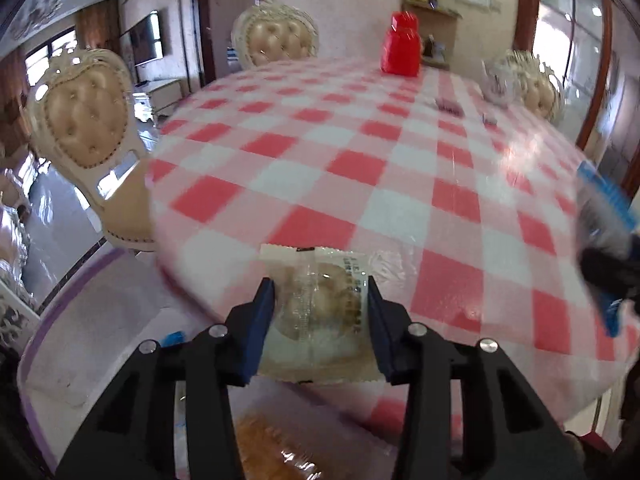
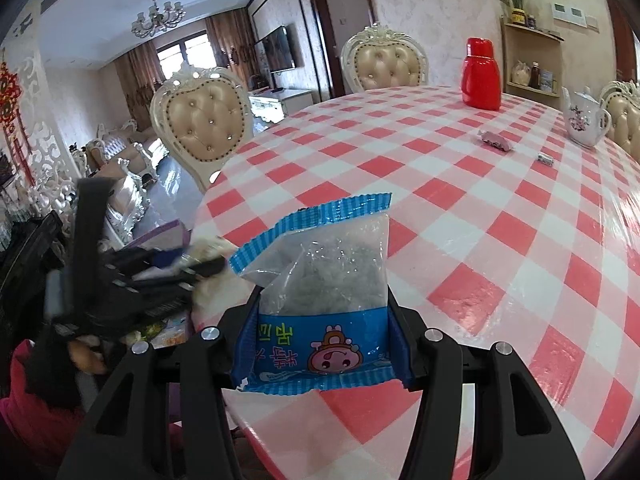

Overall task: Organize snacks
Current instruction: 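Carry both held snacks over the purple-rimmed bin, then open both grippers to drop the snacks into the bin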

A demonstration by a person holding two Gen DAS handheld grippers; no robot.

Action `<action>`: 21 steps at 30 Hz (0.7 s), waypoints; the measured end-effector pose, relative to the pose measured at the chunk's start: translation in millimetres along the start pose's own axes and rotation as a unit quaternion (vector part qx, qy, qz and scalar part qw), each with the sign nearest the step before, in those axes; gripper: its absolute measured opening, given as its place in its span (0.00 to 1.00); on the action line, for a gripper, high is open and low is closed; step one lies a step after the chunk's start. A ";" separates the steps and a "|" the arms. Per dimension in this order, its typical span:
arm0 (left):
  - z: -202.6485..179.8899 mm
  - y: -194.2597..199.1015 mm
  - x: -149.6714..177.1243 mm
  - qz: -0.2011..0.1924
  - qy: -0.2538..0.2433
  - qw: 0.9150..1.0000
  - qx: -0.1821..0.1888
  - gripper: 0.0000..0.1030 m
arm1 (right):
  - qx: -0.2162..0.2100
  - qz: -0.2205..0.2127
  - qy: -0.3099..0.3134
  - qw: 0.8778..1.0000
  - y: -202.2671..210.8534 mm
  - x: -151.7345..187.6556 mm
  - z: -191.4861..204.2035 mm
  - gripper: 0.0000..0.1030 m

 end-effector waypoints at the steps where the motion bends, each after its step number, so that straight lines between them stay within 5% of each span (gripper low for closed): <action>1: 3.5 9.2 -2.0 -0.006 0.001 1.000 -0.002 0.43 | -0.009 0.002 0.011 1.000 -1.4 0.4 9.4 0.52; 9: 54.5 66.5 -16.9 -0.021 0.000 0.998 -0.060 0.44 | -0.087 0.045 0.107 0.989 -25.9 10.4 107.2 0.52; 16: 104.0 60.6 3.2 0.037 0.010 0.993 -0.107 0.45 | -0.133 0.093 0.194 0.968 -54.1 34.2 187.6 0.53; 18: 112.4 58.4 7.6 0.051 0.014 0.992 -0.111 0.48 | -0.140 0.105 0.203 0.964 -60.2 39.9 198.1 0.62; 20: 121.0 55.7 11.1 0.064 0.018 0.989 -0.130 0.81 | -0.149 0.112 0.207 0.960 -62.0 45.3 203.4 0.82; 21: 124.1 57.2 11.9 0.062 0.021 0.987 -0.147 0.84 | -0.152 0.120 0.216 0.957 -63.3 49.7 206.4 0.82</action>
Point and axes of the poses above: each gripper's, at about its wrist camera, not at the fingertips, and y roughly against the way its jaws point, z to its left, x to its underside, the point moved 3 cm from there along -y, roughly the way its jaws point, and after that the axes turned 8 degrees about x, right-handed, at the moved point
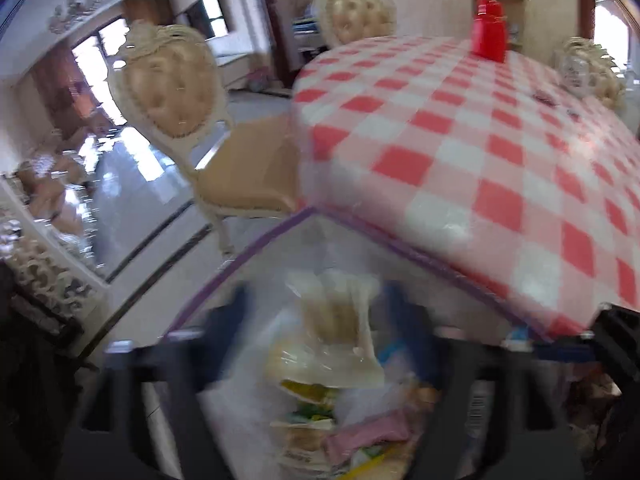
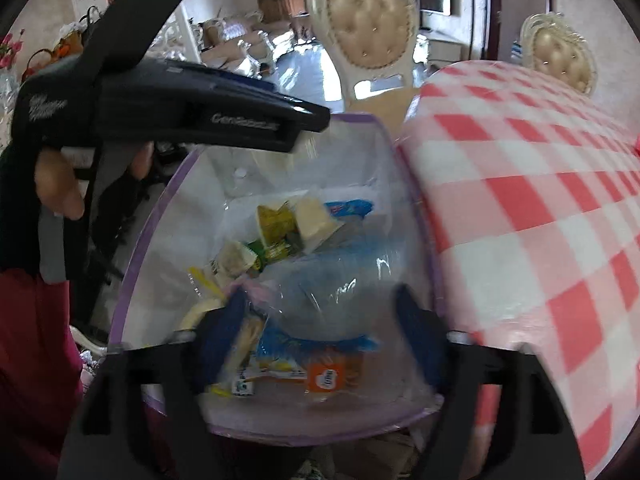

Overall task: Organize snacks
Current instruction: 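Open both grippers to drop the snacks into the bin, then grasp the pink wrapped bar with the left gripper while the right grasps the small white box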

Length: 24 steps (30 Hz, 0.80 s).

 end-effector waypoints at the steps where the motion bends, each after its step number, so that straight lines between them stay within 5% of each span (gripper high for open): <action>1: 3.5 0.7 -0.3 -0.004 0.008 1.000 -0.013 0.85 | 0.005 0.006 0.007 1.000 -2.0 1.5 2.2 0.82; 6: -8.2 6.0 -7.1 -0.014 0.014 1.000 0.014 0.87 | 0.037 0.000 0.040 0.998 7.2 10.3 6.9 0.82; 12: -61.8 14.0 -36.0 -0.053 0.026 0.993 0.098 0.96 | 0.073 -0.057 -0.037 0.995 61.1 15.6 -54.1 0.84; 18: -141.0 0.2 -92.5 -0.068 0.025 0.980 0.187 0.98 | 0.161 -0.077 -0.110 0.978 99.4 41.4 -155.8 0.84; 24: -254.5 -54.1 -170.2 -0.075 0.053 0.969 0.230 0.98 | 0.250 -0.090 -0.213 0.940 127.4 87.8 -300.7 0.84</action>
Point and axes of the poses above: each gripper's, at about its wrist camera, not at the fingertips, and y roughly against the way its jaws point, z to its left, x to its underside, the point moved 3 cm from there along -y, roughly the way its jaws point, and after that the axes turned 8 degrees about x, right-handed, at the moved point
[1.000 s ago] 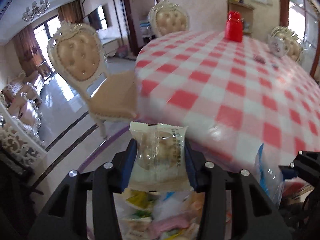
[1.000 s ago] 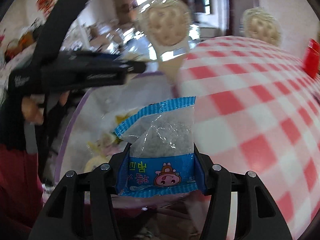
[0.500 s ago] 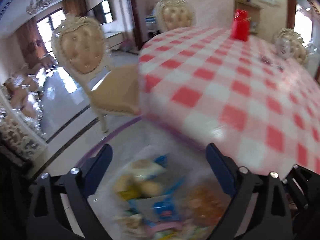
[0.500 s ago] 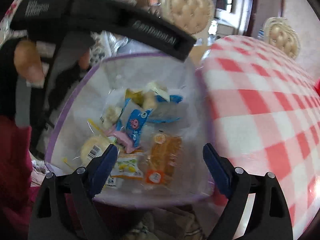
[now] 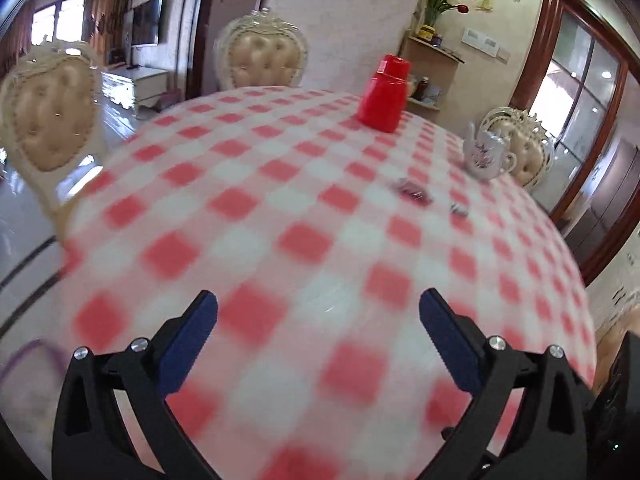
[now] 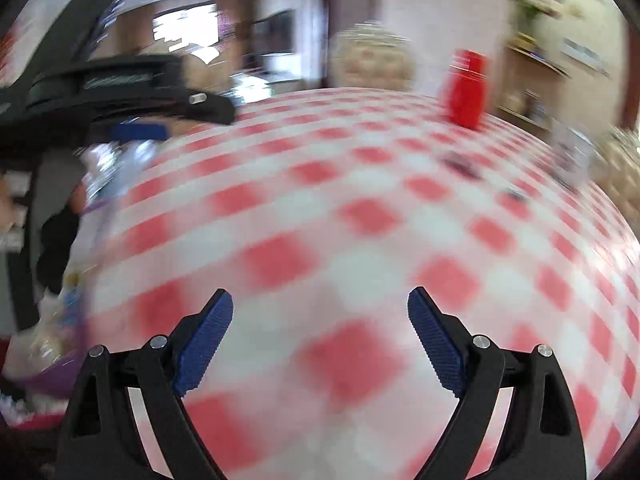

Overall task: Organize snacks
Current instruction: 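Grasp the pink wrapped bar with the left gripper while the right grasps the small white box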

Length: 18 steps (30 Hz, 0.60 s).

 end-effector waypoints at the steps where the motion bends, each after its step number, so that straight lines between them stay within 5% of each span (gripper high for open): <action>1: -10.6 -16.9 -4.7 0.000 0.006 1.000 0.007 0.98 | 0.006 0.005 -0.020 1.000 -9.4 -0.8 -19.9 0.84; 5: -51.8 -103.0 -21.2 -0.002 0.049 0.999 0.016 0.98 | 0.045 0.038 -0.106 0.993 -69.2 -17.6 -121.3 0.84; 8: -67.1 -148.6 -30.2 -0.007 0.078 0.997 0.019 0.98 | 0.037 0.039 -0.166 0.985 -91.1 -29.5 -177.6 0.84; 14: -76.0 -210.2 -56.6 -0.064 0.122 0.990 -0.006 0.98 | 0.063 0.041 -0.169 0.983 -148.8 -62.0 -242.9 0.84; 18: -68.7 -213.0 -62.7 -0.084 0.084 0.993 -0.003 0.98 | 0.071 0.035 -0.124 0.989 -193.5 -102.0 -260.1 0.81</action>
Point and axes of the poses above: each gripper's, at about its wrist camera, not at the fingertips, and y roughly against the way its jaws point, z to its left, x to its underside, the point moved 3 cm from there along -y, roughly the way its jaws point, and after that the axes turned 8 degrees about x, right-handed, at the moved point
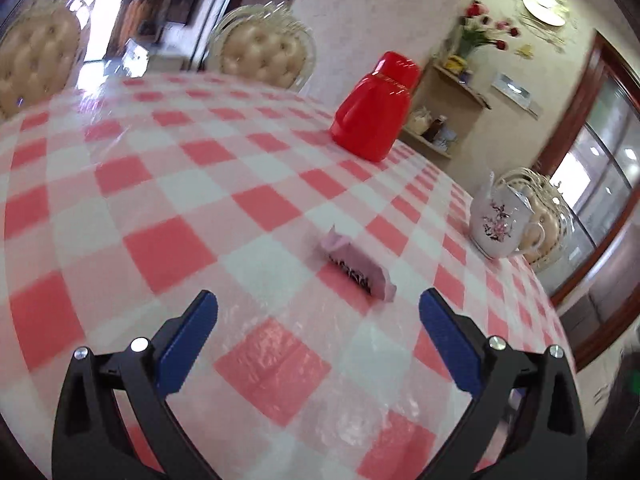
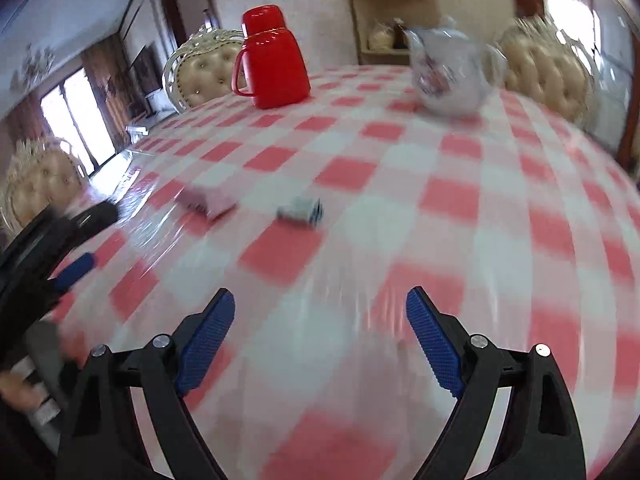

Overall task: Organize snacks
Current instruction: 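Grasp the pink wrapped bar with the left gripper while the right grasps the small white box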

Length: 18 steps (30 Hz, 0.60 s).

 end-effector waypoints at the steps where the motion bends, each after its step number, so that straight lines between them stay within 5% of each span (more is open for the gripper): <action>1: 3.5 0.7 -1.5 -0.001 0.003 1.000 -0.005 0.98 | -0.004 0.006 0.000 1.000 -12.9 -9.9 -0.4 0.79; 6: 26.8 13.1 -11.6 -0.044 0.067 0.997 -0.011 0.98 | 0.020 0.056 -0.051 0.997 -53.2 -31.2 7.7 0.72; 12: 33.0 19.0 -16.7 -0.062 0.085 0.994 -0.017 0.98 | 0.077 0.060 -0.068 0.993 -69.4 -43.8 34.0 0.63; 15: 36.9 17.4 -16.2 -0.052 0.093 0.994 -0.014 0.98 | 0.128 0.062 -0.034 0.989 -75.1 -44.7 47.6 0.50; 16: 37.4 17.4 -15.4 -0.048 0.093 0.994 -0.012 0.98 | 0.124 0.059 -0.035 0.990 -73.5 -44.0 47.4 0.39; 18: 37.3 15.6 -15.7 -0.041 0.087 0.995 -0.009 0.98 | 0.110 0.051 -0.047 0.991 -64.0 -38.9 39.1 0.35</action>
Point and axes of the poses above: each gripper's, at about its wrist camera, not at the fingertips, and y roughly against the way its jaws point, z to its left, x to its underside, the point moved 3 cm from there along -y, roughly the way its jaws point, and after that the axes turned 8 degrees about x, right-handed, at the moved point
